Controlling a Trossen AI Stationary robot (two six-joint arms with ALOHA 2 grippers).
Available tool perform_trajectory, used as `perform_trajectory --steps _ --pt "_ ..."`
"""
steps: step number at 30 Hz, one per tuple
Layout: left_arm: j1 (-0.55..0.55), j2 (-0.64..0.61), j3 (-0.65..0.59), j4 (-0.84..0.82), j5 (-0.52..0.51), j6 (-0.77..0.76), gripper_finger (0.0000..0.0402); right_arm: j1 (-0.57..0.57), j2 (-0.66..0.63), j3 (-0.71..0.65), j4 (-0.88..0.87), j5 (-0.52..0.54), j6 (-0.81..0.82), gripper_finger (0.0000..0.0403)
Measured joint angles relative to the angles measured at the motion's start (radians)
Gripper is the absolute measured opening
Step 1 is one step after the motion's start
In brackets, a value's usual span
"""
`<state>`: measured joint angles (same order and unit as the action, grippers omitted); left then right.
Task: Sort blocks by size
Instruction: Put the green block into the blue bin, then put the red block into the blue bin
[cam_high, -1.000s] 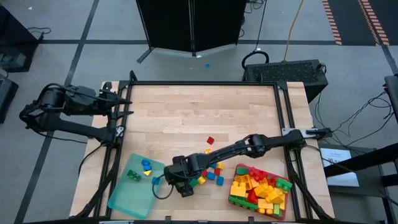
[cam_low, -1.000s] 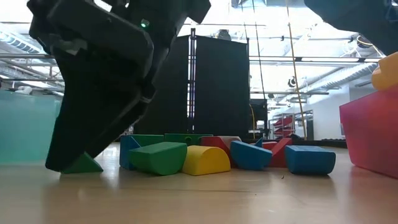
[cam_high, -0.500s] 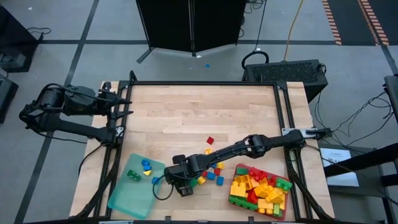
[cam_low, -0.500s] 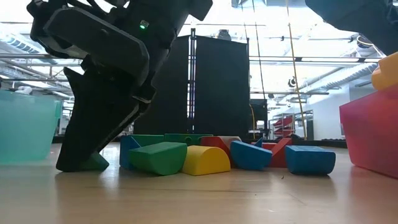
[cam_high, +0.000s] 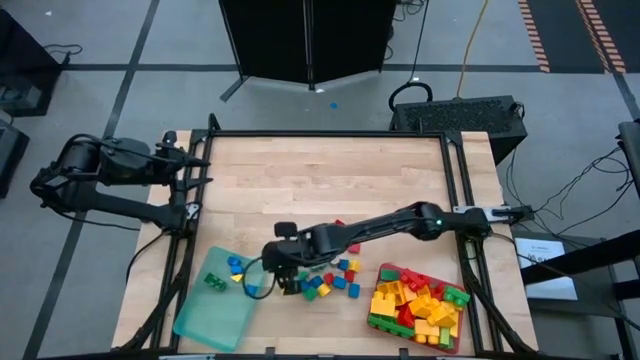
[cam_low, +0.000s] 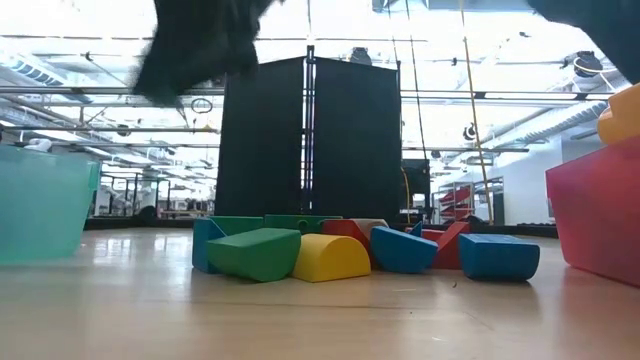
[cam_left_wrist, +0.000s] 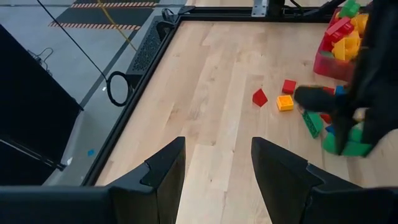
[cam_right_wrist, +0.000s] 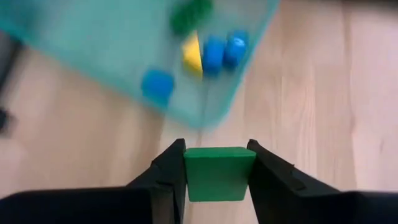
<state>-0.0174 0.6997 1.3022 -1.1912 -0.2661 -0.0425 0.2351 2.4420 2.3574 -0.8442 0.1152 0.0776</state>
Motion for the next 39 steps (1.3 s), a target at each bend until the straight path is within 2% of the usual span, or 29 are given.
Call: perform_trajectory --steps 2,5,8,11,18,21,22,28,32,35,39 --pt "0.000 -0.003 0.000 0.000 0.000 0.000 0.0187 -0.004 -0.022 0.000 0.077 -0.007 -0.041 0.0112" --pt "0.000 -0.007 0.000 0.000 -0.001 -0.001 0.0187 -0.016 -0.021 -0.005 0.283 -0.023 -0.084 0.0112" --pt "0.000 -0.011 0.000 0.000 -0.001 -0.003 0.0187 -0.031 -0.002 -0.002 0.513 -0.106 -0.116 0.0112" --pt "0.000 -0.018 0.000 0.001 -0.001 -0.004 0.0187 -0.041 0.046 0.001 0.672 -0.148 -0.094 0.0112" --pt "0.000 -0.028 0.001 0.002 -0.007 -0.004 0.0187 -0.068 0.156 -0.005 0.747 -0.252 0.051 0.0112" --pt "0.000 -0.028 0.001 0.003 -0.008 -0.004 0.0187 -0.066 0.161 -0.002 0.710 -0.278 0.127 0.0113" --pt "0.000 -0.029 0.001 0.002 -0.008 -0.005 0.0187 -0.065 0.163 -0.002 0.698 -0.279 0.133 0.0124" --pt "0.000 -0.028 0.001 0.003 -0.008 -0.005 0.0187 -0.071 0.163 -0.002 0.708 -0.267 0.138 0.0275" --pt "0.000 -0.029 0.001 0.002 -0.008 -0.006 0.0187 -0.082 0.156 -0.002 0.649 -0.267 0.177 0.0309" --pt "0.000 -0.029 0.001 0.000 -0.008 -0.008 0.0187 -0.101 0.100 -0.002 0.422 -0.230 0.154 0.0308" --pt "0.000 -0.029 0.001 0.000 -0.008 -0.008 0.0187 -0.134 -0.037 0.001 -0.021 -0.092 0.107 0.0304"
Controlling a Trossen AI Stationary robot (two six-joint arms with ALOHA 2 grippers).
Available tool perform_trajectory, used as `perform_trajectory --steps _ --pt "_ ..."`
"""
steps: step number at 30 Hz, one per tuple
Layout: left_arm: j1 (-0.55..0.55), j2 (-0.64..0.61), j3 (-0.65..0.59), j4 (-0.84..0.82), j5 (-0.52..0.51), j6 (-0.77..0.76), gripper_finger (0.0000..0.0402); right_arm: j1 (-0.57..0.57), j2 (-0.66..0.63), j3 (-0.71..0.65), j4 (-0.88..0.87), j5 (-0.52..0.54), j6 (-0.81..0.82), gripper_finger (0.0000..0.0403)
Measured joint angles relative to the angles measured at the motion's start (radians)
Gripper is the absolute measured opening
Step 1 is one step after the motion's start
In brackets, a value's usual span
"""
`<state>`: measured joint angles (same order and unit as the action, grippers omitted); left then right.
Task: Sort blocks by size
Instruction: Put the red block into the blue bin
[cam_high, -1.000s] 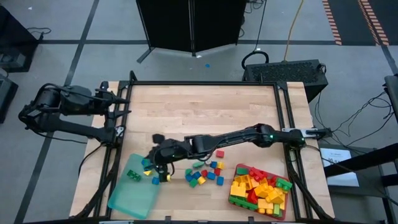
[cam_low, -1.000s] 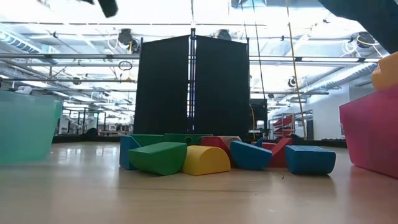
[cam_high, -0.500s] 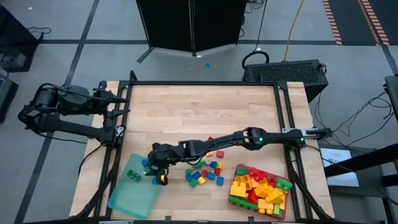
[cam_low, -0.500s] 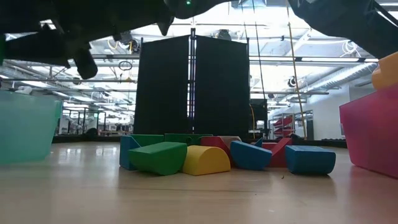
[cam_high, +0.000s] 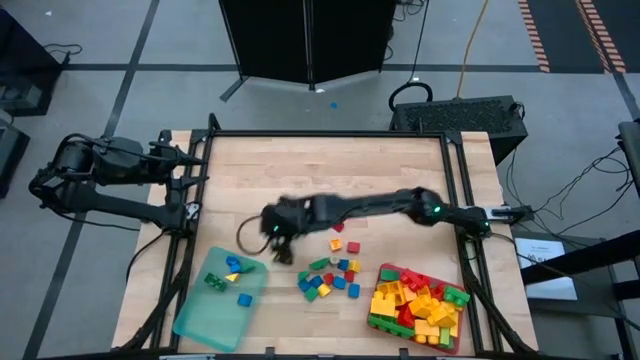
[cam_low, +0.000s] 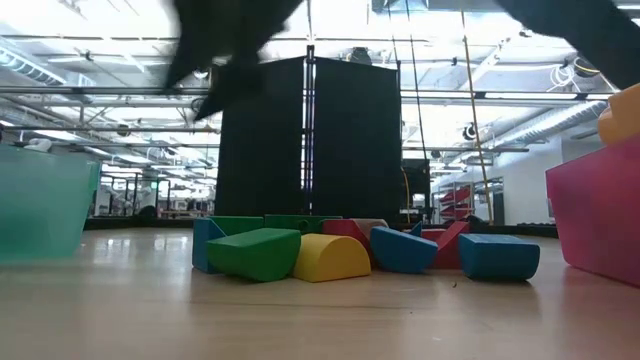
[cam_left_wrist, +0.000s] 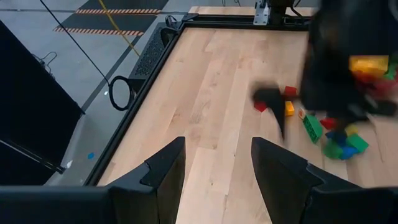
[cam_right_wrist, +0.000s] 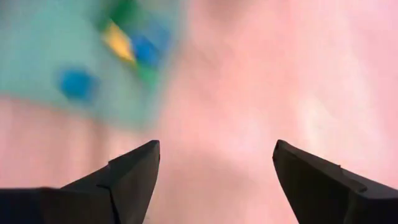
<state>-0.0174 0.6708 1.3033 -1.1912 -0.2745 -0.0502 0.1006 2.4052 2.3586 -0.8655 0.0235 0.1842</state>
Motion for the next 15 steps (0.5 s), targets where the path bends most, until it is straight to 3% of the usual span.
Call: perform_trajectory --steps 4,7,15 --pt "0.000 0.000 0.000 0.000 0.000 -0.005 0.0187 -0.030 -0.073 -0.001 -0.448 0.141 0.056 0.0303" --pt "0.000 -0.001 0.000 -0.001 0.000 -0.020 0.0187 -0.047 -0.089 -0.004 -0.677 0.200 0.125 0.0303" --pt "0.000 -0.013 0.000 -0.001 0.000 -0.041 0.0187 -0.070 -0.098 -0.069 -0.690 0.187 0.180 0.0303"
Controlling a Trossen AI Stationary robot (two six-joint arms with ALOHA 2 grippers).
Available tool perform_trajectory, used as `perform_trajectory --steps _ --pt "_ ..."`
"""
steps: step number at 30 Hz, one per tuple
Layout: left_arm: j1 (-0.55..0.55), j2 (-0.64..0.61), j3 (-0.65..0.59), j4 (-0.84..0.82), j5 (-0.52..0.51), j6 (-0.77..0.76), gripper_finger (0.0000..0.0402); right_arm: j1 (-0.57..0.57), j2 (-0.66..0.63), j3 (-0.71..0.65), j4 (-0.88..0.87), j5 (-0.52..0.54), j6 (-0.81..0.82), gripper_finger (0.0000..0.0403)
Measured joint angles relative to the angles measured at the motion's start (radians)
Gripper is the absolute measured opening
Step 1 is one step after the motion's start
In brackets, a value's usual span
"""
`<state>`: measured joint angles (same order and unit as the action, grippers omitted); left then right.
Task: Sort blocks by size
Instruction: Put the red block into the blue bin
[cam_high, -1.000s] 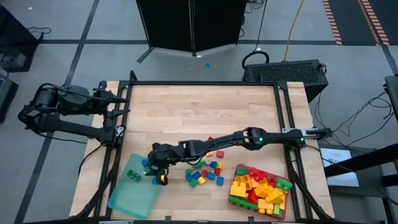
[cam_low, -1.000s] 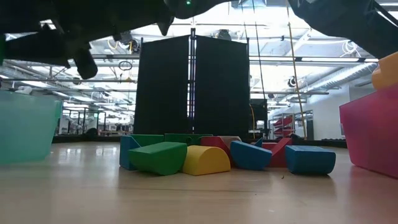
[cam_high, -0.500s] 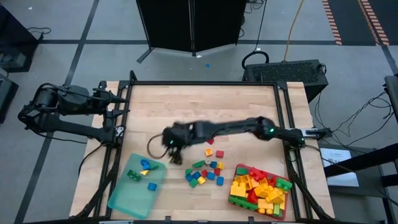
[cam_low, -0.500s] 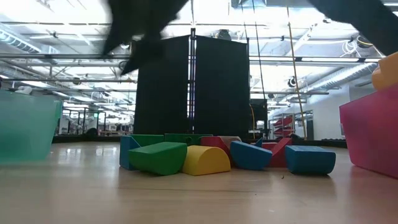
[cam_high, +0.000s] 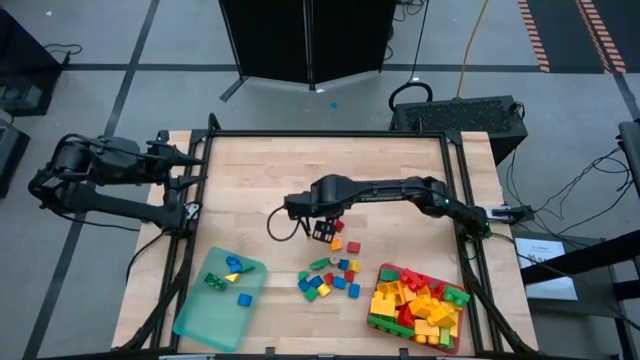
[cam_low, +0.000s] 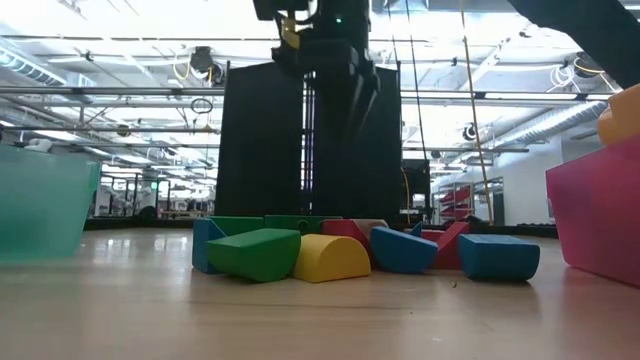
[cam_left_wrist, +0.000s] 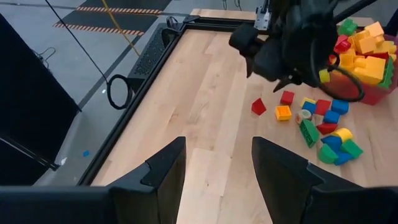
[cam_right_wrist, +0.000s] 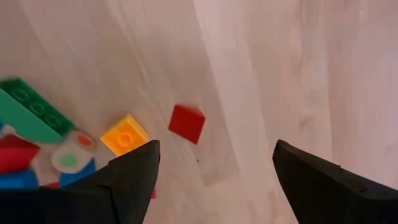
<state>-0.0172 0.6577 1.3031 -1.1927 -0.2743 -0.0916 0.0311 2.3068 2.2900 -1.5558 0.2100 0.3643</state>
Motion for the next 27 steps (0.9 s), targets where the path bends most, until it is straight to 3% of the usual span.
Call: perform_trajectory --steps 6,12,16,20,27 --pt "0.000 -0.017 0.000 -0.009 0.000 -0.024 0.0187 -0.002 -0.098 -0.247 0.126 -0.028 0.033 0.0304" --pt "0.000 -0.028 0.000 -0.013 0.000 -0.032 0.0187 -0.008 -0.384 -0.736 0.524 -0.052 0.232 0.0304" --pt "0.000 -0.029 0.000 -0.013 -0.023 -0.032 0.0187 -0.014 -0.491 -0.972 0.781 -0.052 0.350 0.0304" --pt "0.000 -0.029 0.000 -0.012 -0.056 -0.032 0.0187 -0.015 -0.491 -1.079 0.937 -0.062 0.405 0.0304" --pt "0.000 -0.029 0.000 -0.006 -0.083 -0.032 0.0187 -0.019 -0.424 -1.097 1.063 -0.034 0.392 0.0304"
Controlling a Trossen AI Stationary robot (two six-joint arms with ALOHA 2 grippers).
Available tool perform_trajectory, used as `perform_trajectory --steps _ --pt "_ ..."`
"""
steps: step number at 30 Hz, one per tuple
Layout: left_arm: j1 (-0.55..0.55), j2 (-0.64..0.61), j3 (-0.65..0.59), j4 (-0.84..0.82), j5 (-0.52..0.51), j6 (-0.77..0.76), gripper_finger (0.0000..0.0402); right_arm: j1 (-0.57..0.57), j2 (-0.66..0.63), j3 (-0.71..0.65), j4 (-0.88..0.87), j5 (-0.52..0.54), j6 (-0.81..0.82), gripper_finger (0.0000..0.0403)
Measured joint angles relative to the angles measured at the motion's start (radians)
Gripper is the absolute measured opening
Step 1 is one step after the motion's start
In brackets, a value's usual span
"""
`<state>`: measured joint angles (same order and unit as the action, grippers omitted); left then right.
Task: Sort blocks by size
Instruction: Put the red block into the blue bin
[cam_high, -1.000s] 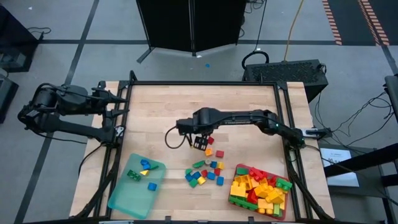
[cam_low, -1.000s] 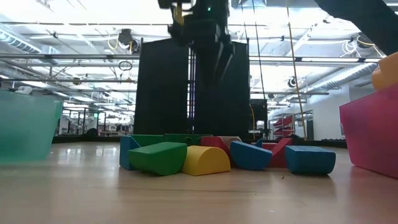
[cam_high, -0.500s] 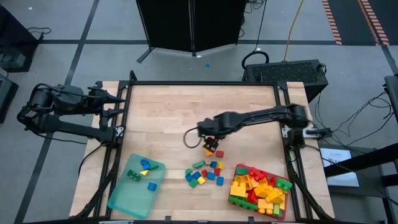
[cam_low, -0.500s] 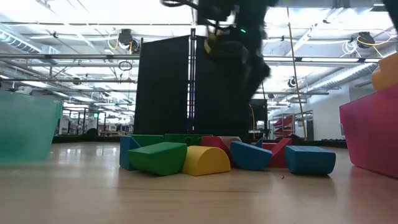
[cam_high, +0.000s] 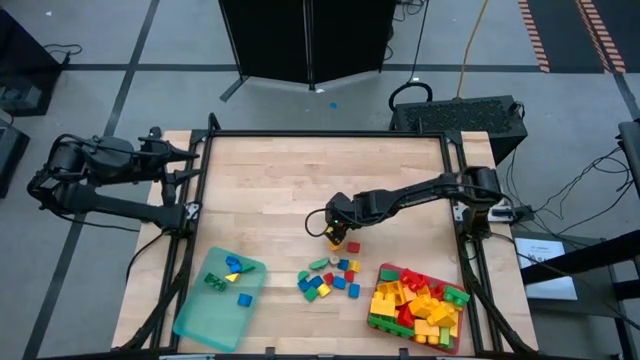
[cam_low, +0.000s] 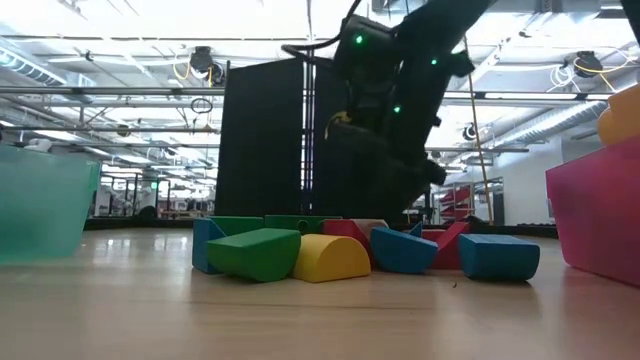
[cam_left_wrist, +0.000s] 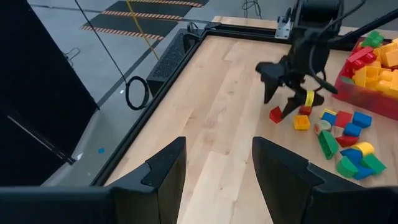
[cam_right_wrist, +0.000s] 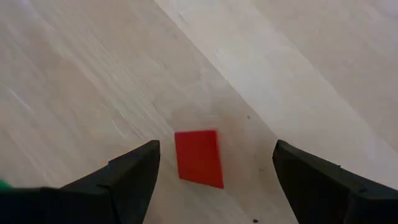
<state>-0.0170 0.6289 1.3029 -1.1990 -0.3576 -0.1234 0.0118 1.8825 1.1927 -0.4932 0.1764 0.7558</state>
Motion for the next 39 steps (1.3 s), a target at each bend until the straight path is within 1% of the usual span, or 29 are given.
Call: perform_trajectory --steps 3,5,7,9,13,19,22,25,30,34,39 --pt "0.000 0.000 0.000 0.011 -0.003 -0.001 0.0187 -0.001 0.032 0.002 0.036 -0.033 -0.009 0.0304" --pt "0.000 0.000 0.000 0.009 -0.012 -0.001 0.0187 0.000 0.061 0.001 0.030 -0.045 -0.014 0.0300" --pt "0.000 0.000 0.000 0.009 -0.015 -0.001 0.0187 0.005 0.071 0.003 0.031 -0.035 -0.012 0.0286" --pt "0.000 0.000 0.000 0.009 -0.015 -0.002 0.0187 0.009 0.076 0.004 0.026 -0.033 -0.011 0.0262" --pt "0.000 0.000 0.000 0.009 -0.015 -0.002 0.0187 0.009 0.081 0.004 0.013 -0.011 -0.018 0.0186" --pt "0.000 0.000 0.000 0.009 -0.015 -0.002 0.0187 0.008 0.081 0.005 0.030 -0.019 -0.035 0.0035" --pt "0.000 0.000 0.000 0.009 -0.016 -0.002 0.0187 0.009 0.082 0.017 0.034 -0.018 -0.040 0.0031" --pt "0.000 0.000 0.000 0.009 -0.016 -0.002 0.0187 0.008 0.085 0.058 0.028 -0.019 -0.070 0.0026" --pt "0.000 0.000 0.000 0.009 -0.018 -0.002 0.0187 0.001 0.094 0.167 0.004 -0.007 -0.143 0.0001" --pt "0.000 0.000 0.000 0.009 -0.018 -0.002 0.0187 0.001 0.092 0.276 0.019 0.002 -0.204 0.0003" --pt "0.000 0.000 0.000 0.009 -0.018 -0.002 0.0187 0.001 0.092 0.374 0.006 0.044 -0.258 0.0003"
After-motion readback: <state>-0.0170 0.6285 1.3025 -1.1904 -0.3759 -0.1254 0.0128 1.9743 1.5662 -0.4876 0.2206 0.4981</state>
